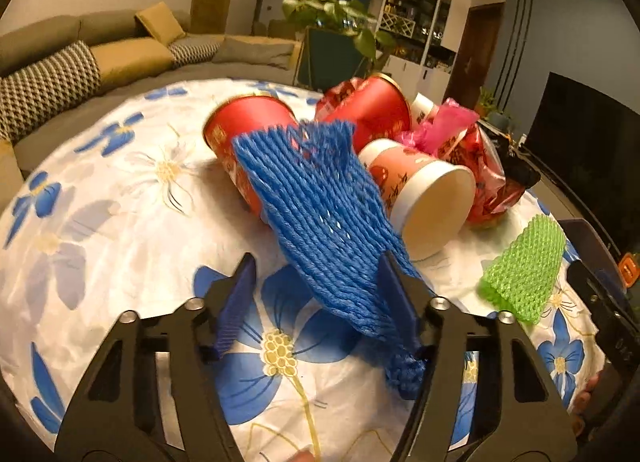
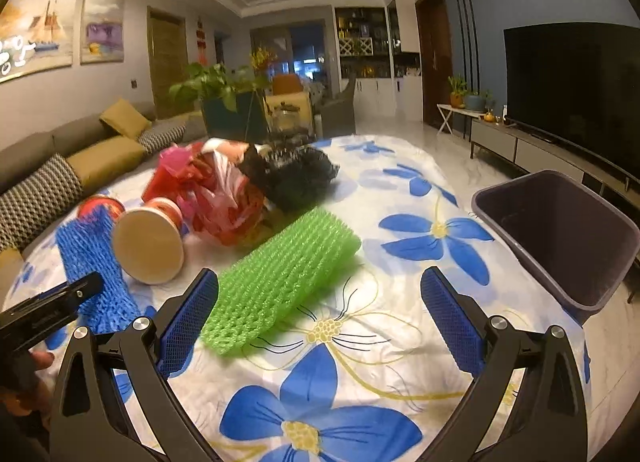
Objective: Collect trash
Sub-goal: 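Move both tools back to the table toward the foam nets, then grasp the blue foam net with the left tool while the right tool grasps the green net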
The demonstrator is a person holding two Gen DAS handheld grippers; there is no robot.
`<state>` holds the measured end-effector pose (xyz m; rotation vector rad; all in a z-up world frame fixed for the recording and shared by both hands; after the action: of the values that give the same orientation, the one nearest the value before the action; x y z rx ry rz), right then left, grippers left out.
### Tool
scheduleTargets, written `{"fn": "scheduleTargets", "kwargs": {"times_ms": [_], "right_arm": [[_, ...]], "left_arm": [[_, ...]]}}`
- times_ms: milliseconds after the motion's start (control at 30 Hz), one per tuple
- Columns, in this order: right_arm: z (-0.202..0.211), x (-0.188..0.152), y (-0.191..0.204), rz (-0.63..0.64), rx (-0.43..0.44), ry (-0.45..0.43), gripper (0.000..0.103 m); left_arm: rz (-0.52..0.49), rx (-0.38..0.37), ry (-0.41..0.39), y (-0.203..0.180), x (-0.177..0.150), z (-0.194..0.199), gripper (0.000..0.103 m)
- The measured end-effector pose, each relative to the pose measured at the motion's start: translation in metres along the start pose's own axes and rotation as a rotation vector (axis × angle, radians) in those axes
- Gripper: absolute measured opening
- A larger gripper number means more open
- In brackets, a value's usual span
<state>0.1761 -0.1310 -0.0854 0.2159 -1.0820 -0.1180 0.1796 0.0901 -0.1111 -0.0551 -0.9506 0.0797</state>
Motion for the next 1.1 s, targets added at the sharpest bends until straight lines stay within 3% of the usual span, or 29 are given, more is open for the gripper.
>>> {"fn": "scheduleTargets", "kwargs": {"times_ms": [67,167,233,300,500,600,833,1100], "right_arm": [[-0.006,-0.002,0.002,-0.010,0.008,0.020,0.097],[-0.014,-0.004,0.006,-0.018,0.014,0.052,0.090],[-0.021,-0.006,0.008,-0.024,0.021,0.082,0.078],[-0.027,-0.009,0.010,-0.023,0.017,0.118,0.062],[-0.028,-0.013,0.015,-0.017,0.052,0.143,0.030],[-0.021,-0.014,0.013,-0.027,0.077,0.138,0.020],[0.014,-0.005,-0.001,-0.015,0.067,0.045,0.012],[0.055,0.016,-0.022,-0.021,0.047,-0.080,0.012]], "left_arm": [[0.010,-0.017,0.006,0.001,-0.001,-0.003,0.051],[0.021,-0.045,0.009,0.002,-0.001,-0.005,0.031],[0.027,-0.060,0.012,0.002,-0.001,-0.006,0.016],[0.029,-0.074,0.011,0.001,-0.002,-0.006,0.009],[0.025,-0.081,-0.012,0.000,-0.003,0.004,0.006],[0.021,-0.078,-0.044,0.000,-0.001,0.019,0.005],[0.003,-0.095,-0.142,0.001,0.017,0.062,0.005],[-0.073,-0.135,-0.196,-0.037,0.032,0.081,0.005]]}}
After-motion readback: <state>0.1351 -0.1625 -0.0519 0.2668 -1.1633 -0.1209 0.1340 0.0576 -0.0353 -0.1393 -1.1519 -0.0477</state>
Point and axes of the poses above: each gripper's, at about its wrist camera, not at the fingertips, and z roughly against the way its jaws point, y to its left, x to its top, the point moved 4 cm from there along -z, roughly the way its jaws point, and after that the axes turned 9 degrees about -z, right-handed, at the moved point
